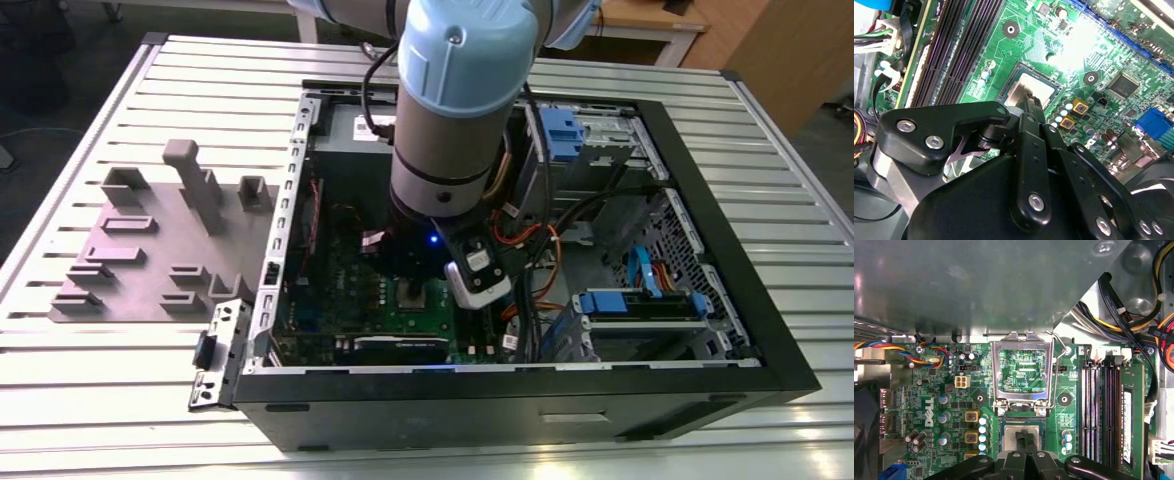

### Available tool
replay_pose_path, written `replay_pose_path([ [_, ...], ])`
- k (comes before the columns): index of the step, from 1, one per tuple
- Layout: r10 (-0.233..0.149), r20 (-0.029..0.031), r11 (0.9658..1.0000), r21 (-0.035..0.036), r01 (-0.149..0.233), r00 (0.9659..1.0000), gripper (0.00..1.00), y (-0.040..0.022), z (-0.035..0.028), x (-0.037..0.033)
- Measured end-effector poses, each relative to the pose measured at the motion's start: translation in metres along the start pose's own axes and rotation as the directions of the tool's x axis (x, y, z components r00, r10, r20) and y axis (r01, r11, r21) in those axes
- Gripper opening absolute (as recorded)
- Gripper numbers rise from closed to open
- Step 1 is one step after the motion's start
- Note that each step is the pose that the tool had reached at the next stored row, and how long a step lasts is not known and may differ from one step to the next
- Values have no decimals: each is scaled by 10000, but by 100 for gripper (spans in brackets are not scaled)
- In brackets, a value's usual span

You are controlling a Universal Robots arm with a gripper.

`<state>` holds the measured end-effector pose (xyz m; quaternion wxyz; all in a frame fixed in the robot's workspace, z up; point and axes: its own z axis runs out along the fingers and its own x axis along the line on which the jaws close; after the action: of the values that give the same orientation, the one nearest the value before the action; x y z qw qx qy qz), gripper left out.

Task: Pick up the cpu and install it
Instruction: 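Close the cpu cover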

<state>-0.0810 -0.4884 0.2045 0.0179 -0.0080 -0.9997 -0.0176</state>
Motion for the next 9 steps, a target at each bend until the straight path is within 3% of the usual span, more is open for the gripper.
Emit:
replay_pose_path([
  [9,0,0,10000,0,0,10000,11,4,-108,4],
])
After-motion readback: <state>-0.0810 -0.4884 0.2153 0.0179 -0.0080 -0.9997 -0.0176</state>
